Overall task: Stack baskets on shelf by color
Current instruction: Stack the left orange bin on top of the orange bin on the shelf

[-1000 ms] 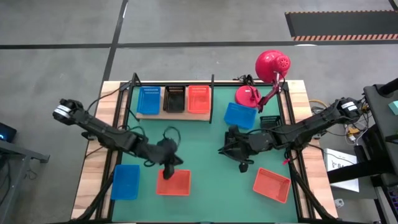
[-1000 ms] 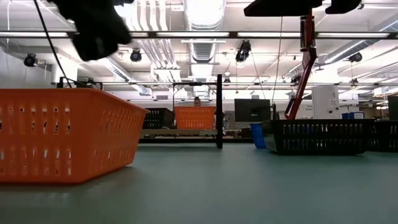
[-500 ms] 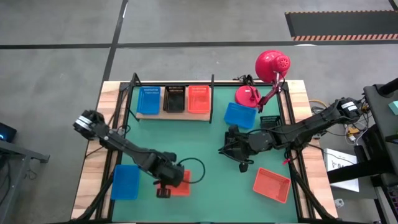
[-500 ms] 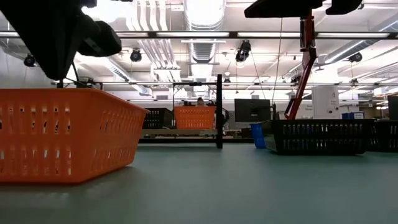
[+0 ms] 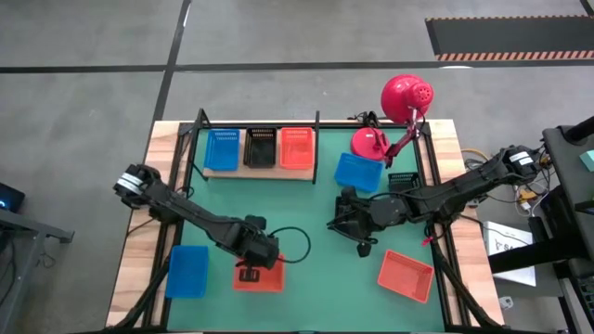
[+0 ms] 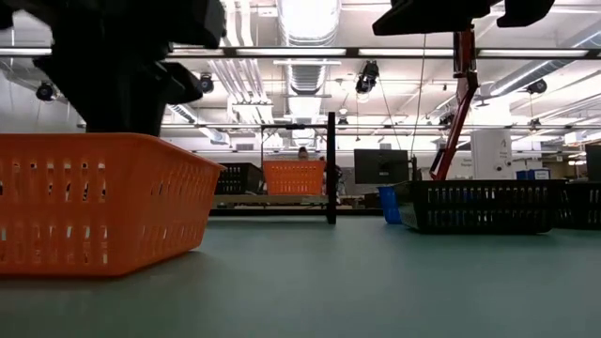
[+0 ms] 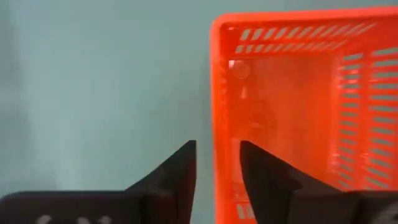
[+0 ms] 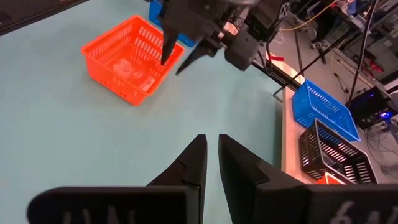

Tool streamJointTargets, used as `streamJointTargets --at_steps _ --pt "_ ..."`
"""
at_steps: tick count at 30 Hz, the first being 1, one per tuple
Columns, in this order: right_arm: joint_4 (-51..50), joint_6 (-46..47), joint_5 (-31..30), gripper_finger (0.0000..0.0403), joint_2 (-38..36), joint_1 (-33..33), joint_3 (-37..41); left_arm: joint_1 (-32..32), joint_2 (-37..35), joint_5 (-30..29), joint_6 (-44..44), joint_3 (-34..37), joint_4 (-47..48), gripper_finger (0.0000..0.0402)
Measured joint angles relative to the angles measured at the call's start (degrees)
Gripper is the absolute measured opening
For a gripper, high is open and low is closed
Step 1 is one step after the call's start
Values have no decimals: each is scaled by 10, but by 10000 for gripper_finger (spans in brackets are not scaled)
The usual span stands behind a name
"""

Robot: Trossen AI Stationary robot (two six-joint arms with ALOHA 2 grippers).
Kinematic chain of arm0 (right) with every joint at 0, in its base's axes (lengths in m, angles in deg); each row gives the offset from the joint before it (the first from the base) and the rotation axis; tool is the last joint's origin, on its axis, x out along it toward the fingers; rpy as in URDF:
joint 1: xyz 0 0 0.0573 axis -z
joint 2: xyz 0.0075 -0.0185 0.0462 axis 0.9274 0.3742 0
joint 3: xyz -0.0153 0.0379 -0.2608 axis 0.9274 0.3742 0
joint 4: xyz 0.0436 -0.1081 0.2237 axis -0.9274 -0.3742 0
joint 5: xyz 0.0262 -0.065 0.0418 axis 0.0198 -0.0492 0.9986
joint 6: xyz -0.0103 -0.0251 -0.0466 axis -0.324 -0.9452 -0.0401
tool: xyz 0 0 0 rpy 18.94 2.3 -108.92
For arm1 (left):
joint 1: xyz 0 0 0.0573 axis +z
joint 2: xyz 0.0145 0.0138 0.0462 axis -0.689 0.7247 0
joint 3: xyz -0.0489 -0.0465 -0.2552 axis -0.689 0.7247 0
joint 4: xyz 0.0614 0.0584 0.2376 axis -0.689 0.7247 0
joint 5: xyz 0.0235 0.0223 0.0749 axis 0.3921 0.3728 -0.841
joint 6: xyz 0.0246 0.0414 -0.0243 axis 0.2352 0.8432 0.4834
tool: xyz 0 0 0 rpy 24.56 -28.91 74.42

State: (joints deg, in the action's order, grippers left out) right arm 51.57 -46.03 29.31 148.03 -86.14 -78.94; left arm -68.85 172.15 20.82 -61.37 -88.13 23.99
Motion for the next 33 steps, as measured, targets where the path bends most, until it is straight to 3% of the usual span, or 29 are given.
streamJointTargets --at_steps 8,11,17,21,25,28,33 --pt "0 0 0 34 0 0 2 6 24 -4 32 24 -50 131" --pt "0 -1 0 34 0 0 2 8 23 -12 32 26 -49 103" --pt "0 0 0 34 0 0 2 18 16 -37 -7 30 -34 11" --pt "0 0 0 34 0 0 2 35 11 -92 -118 32 27 17" --pt "0 2 0 34 0 0 3 63 -3 -168 -343 32 126 19" --pt "0 1 0 34 0 0 3 79 -14 -186 -492 34 191 20" --pt "0 5 -4 34 0 0 3 80 -26 -178 -540 32 195 20"
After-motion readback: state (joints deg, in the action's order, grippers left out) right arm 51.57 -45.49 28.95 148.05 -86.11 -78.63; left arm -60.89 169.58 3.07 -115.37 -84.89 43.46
